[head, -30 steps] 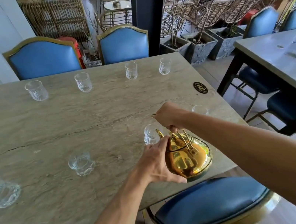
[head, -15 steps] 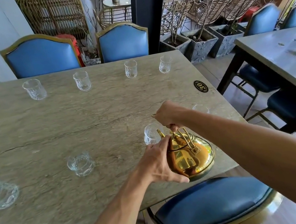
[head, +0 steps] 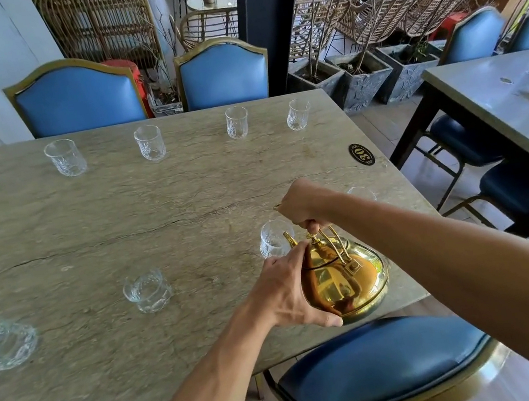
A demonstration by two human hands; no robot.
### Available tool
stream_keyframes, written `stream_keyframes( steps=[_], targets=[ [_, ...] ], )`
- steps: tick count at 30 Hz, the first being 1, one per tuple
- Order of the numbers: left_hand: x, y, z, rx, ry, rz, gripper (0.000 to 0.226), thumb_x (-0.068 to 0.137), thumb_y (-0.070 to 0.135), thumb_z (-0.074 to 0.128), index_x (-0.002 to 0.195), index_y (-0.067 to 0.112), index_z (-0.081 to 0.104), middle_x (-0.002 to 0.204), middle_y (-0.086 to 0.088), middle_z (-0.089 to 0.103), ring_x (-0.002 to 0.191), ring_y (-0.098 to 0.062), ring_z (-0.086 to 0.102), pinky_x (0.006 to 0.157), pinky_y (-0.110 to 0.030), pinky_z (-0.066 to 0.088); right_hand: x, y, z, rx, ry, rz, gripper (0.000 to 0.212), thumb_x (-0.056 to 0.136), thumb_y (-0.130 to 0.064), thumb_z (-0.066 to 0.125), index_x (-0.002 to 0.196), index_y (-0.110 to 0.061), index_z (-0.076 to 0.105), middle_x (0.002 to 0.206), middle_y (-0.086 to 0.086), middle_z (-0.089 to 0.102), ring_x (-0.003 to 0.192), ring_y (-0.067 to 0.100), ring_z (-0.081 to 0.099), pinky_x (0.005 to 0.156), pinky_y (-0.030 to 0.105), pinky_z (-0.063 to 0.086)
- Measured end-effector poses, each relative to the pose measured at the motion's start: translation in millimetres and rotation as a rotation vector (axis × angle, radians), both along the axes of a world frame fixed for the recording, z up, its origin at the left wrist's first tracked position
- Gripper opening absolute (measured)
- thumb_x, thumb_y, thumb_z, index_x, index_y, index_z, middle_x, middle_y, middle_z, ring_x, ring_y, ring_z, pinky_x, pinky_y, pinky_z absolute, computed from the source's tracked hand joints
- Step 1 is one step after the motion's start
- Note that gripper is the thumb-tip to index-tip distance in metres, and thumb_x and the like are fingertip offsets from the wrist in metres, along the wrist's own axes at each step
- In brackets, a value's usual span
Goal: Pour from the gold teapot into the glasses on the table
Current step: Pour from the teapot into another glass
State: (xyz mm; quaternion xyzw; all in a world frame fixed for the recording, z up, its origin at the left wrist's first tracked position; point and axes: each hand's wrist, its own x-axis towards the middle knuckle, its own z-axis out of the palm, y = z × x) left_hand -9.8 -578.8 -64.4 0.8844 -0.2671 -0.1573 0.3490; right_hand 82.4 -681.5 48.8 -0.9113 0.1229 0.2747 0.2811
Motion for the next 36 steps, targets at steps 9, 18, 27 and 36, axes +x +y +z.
stream_keyframes(
  steps=[9, 18, 27, 36],
  targets=[
    [2.0, 0.2, -4.8, -0.039, -0.009, -0.005, 0.135, 0.045, 0.086, 0.077, 0.153, 0.026, 0.023, 0.134, 0.006, 0.057, 0.121, -0.018, 0.055, 0.119, -0.045, 0.031, 4.5, 1.1, -1.8, -0.045, 0.013, 0.044, 0.016, 0.092, 0.008, 0.043, 0.086, 0.003, 0.057, 0.062, 0.015, 0.048, 0.043, 0.021, 0.042, 0.037, 0.025, 0.032],
    [3.9, -0.5, -6.4, -0.017, 0.025, 0.006, 0.139, 0.041, 0.091, 0.071, 0.154, 0.028, 0.020, 0.138, 0.006, 0.056, 0.124, -0.021, 0.054, 0.119, -0.047, 0.031, 5.5, 1.5, -0.7, -0.054, 0.007, 0.044, 0.018, 0.093, 0.007, 0.044, 0.081, 0.002, 0.056, 0.057, 0.013, 0.046, 0.039, 0.019, 0.041, 0.035, 0.020, 0.031],
    [2.7, 0.0, -2.4, -0.019, 0.027, 0.007, 0.134, 0.042, 0.090, 0.071, 0.151, 0.028, 0.023, 0.136, 0.006, 0.056, 0.123, -0.021, 0.054, 0.118, -0.046, 0.031, 5.3, 2.8, 1.7, -0.076, 0.020, 0.076, 0.023, 0.088, 0.011, 0.040, 0.075, 0.001, 0.055, 0.055, 0.012, 0.045, 0.039, 0.019, 0.040, 0.034, 0.019, 0.030],
    [1.8, -1.9, -2.6, -0.017, 0.001, 0.000, 0.135, 0.043, 0.090, 0.074, 0.151, 0.027, 0.024, 0.136, 0.006, 0.058, 0.121, -0.021, 0.057, 0.119, -0.048, 0.031, 3.5, 3.2, 1.7, -0.080, 0.025, 0.055, 0.028, 0.095, 0.005, 0.040, 0.070, -0.002, 0.051, 0.058, 0.011, 0.044, 0.042, 0.018, 0.038, 0.041, 0.026, 0.029]
  ],
)
